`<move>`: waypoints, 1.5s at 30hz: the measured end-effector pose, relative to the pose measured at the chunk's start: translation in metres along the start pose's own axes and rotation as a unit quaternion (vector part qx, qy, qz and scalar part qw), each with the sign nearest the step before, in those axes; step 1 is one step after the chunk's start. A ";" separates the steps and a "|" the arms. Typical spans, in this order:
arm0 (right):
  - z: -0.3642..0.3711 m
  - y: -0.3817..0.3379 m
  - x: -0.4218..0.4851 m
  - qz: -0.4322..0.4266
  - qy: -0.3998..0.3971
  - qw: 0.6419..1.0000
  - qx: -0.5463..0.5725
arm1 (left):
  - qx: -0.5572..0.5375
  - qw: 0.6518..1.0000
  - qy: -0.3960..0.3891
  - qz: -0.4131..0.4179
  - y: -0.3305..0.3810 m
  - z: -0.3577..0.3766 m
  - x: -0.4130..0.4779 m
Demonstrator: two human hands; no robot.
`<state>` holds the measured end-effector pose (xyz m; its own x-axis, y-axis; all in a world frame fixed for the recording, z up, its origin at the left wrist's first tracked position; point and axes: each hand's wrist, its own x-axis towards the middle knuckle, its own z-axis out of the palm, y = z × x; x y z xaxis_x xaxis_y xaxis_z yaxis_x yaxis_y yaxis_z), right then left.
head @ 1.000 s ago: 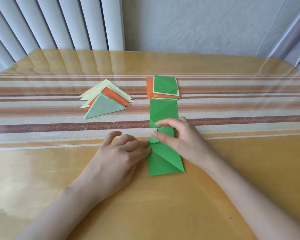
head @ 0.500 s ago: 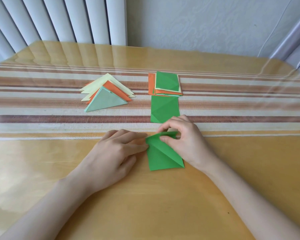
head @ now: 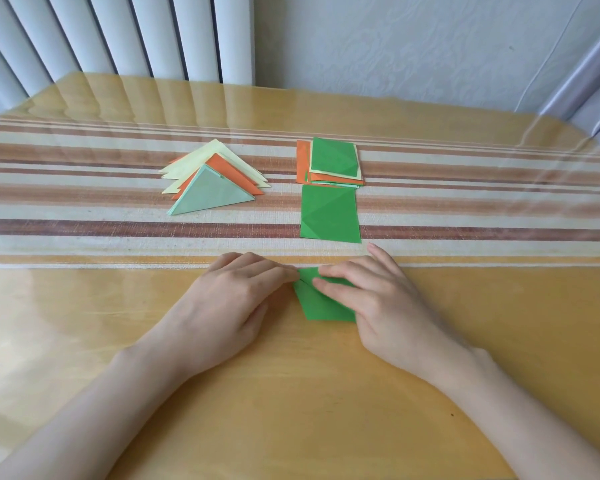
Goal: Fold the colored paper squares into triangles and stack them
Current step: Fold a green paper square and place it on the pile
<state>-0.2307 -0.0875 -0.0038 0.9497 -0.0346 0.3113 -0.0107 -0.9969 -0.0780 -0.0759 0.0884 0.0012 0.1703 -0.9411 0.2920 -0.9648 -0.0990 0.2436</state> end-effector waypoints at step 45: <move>0.013 -0.006 0.005 0.238 0.138 0.961 -0.004 | -0.050 0.982 0.096 -0.157 0.006 0.030 0.033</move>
<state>-0.2216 -0.0811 -0.0137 0.7176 -0.5037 0.4810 -0.4278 -0.8637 -0.2664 -0.0817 0.0476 -0.0154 0.5008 -0.7898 0.3541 -0.8352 -0.3336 0.4372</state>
